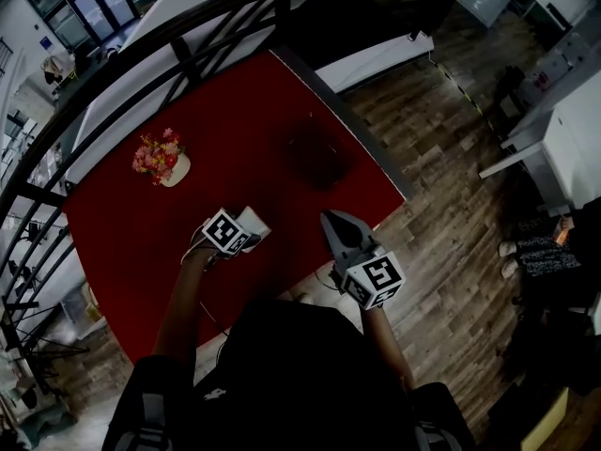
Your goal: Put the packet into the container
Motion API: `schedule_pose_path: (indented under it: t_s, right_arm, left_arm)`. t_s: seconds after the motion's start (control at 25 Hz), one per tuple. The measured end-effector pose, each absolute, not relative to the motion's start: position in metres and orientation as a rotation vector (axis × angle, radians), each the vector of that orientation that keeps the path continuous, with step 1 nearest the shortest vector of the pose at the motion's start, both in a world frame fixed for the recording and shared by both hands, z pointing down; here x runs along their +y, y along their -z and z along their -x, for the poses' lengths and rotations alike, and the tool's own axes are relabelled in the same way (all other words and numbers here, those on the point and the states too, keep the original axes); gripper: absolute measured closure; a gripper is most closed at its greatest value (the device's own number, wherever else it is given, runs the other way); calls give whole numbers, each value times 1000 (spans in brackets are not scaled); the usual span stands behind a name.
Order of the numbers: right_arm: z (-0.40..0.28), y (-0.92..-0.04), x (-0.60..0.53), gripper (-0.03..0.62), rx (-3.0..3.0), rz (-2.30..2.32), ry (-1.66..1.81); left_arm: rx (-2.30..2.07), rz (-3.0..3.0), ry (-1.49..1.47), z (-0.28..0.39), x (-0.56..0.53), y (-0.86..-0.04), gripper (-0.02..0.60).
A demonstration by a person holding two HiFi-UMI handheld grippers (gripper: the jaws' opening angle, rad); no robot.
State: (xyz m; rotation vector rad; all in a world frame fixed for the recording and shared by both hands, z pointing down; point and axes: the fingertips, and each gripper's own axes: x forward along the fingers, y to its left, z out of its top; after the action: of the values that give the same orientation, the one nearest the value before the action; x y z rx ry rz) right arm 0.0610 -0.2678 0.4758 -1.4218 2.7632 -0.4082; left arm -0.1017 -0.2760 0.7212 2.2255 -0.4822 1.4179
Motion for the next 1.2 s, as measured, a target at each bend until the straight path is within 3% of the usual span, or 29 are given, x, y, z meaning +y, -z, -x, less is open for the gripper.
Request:
schedule_pose_path:
  t_s: [0.64, 1.2]
  right_arm:
    - [-96, -485, -285, 574, 2702, 1566, 395]
    - [-125, -499, -297, 573, 2618, 1700, 431]
  left_arm:
    - [-436, -2489, -1326, -29, -370, -633, 216]
    - [-419, -2454, -1392, -126, -433, -641, 216]
